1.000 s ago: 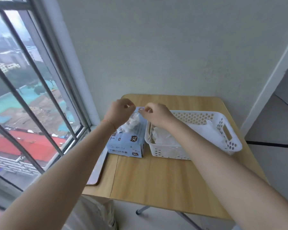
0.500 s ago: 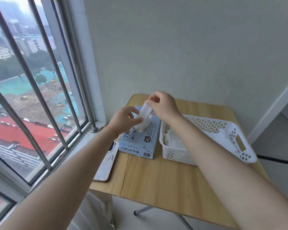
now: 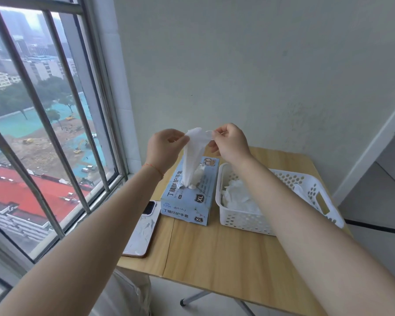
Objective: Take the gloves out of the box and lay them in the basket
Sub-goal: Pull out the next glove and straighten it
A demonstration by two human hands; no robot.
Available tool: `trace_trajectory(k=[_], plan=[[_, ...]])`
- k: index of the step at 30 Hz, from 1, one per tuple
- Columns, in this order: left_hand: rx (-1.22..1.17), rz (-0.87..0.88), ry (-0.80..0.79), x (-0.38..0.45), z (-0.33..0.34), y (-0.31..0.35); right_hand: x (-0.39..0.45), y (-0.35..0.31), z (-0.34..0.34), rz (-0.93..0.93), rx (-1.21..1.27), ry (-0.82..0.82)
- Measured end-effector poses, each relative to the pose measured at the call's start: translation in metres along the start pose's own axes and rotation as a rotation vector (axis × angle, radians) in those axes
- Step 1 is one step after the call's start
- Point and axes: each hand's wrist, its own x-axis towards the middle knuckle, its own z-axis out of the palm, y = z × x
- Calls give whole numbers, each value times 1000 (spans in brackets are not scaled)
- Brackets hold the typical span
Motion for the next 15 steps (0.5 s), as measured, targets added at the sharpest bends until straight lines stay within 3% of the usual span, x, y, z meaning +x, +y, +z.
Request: trace_trajectory(k=[3,9,13,15], plan=[[-33,48,16,2,0,21,-5,-1,-6,42,87,-53],[-244,44,-66,-8,1,53,-21,-18,-23,22,323,-366],[-544,-39,-226,-14,-6,62,-23,-24,-35,36,493,-415],[-552,-68,-300,-15,-8,62,-25,-25,-37,55,497,-425]])
